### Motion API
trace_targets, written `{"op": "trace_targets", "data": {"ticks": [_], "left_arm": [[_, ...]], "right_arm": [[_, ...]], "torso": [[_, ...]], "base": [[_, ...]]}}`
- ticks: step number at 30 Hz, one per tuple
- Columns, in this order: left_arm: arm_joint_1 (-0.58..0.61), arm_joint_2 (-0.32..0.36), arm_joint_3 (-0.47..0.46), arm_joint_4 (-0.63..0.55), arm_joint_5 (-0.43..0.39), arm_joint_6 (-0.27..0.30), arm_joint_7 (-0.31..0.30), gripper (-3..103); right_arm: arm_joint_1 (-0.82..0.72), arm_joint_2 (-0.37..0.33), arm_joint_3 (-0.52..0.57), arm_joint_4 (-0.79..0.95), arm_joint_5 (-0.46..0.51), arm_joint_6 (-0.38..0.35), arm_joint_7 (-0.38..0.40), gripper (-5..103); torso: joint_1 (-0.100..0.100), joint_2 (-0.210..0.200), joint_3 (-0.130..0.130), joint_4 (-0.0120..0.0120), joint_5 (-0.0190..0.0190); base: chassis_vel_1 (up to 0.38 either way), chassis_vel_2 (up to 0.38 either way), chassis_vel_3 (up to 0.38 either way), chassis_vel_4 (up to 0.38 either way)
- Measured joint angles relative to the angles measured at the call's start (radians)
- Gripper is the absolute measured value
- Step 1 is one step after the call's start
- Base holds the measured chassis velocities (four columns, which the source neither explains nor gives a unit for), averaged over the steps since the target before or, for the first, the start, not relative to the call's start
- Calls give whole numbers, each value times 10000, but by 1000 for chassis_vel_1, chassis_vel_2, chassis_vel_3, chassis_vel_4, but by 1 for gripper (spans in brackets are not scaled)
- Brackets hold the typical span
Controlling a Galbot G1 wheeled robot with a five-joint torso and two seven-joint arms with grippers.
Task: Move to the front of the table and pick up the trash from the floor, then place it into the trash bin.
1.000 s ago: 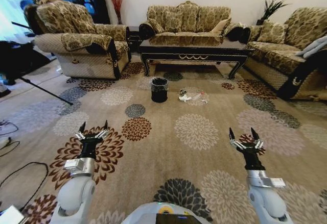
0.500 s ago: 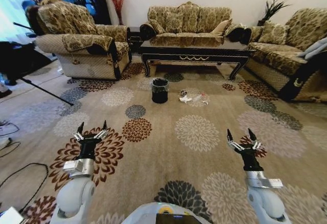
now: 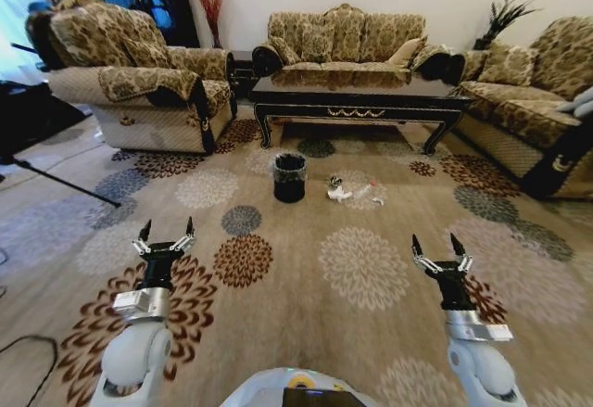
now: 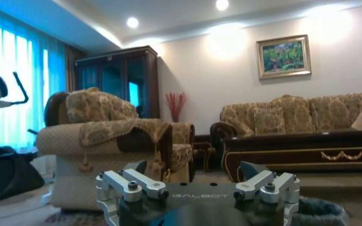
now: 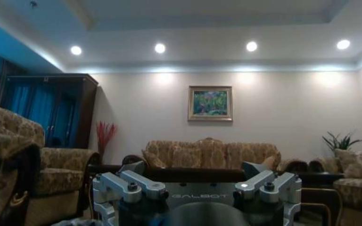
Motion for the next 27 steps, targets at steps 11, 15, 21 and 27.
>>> {"op": "trace_targets", "data": {"ticks": [11, 15, 21, 27], "left_arm": [[185, 14, -90, -406, -64, -11, 2, 100], [267, -15, -97, -504, -67, -20, 13, 100], [318, -89, -98, -598, -40, -25, 21, 100], [370, -159, -97, -623, 28, -36, 28, 100]], "right_arm": [[-35, 88, -43, 12, -46, 118, -57, 100], [-39, 90, -45, 7, -48, 142, -58, 100], [-39, 95, -57, -5, -51, 168, -59, 100], [-20, 97, -97, -50, -46, 194, -40, 100]], "torso": [[1, 7, 6, 0, 6], [0, 9, 5, -1, -9], [1, 10, 7, 0, -1], [1, 13, 8, 0, -4]], "base": [[-361, 359, 365, -359], [-342, 321, 341, -354], [-352, 356, 347, -362], [-359, 360, 351, -350]]}}
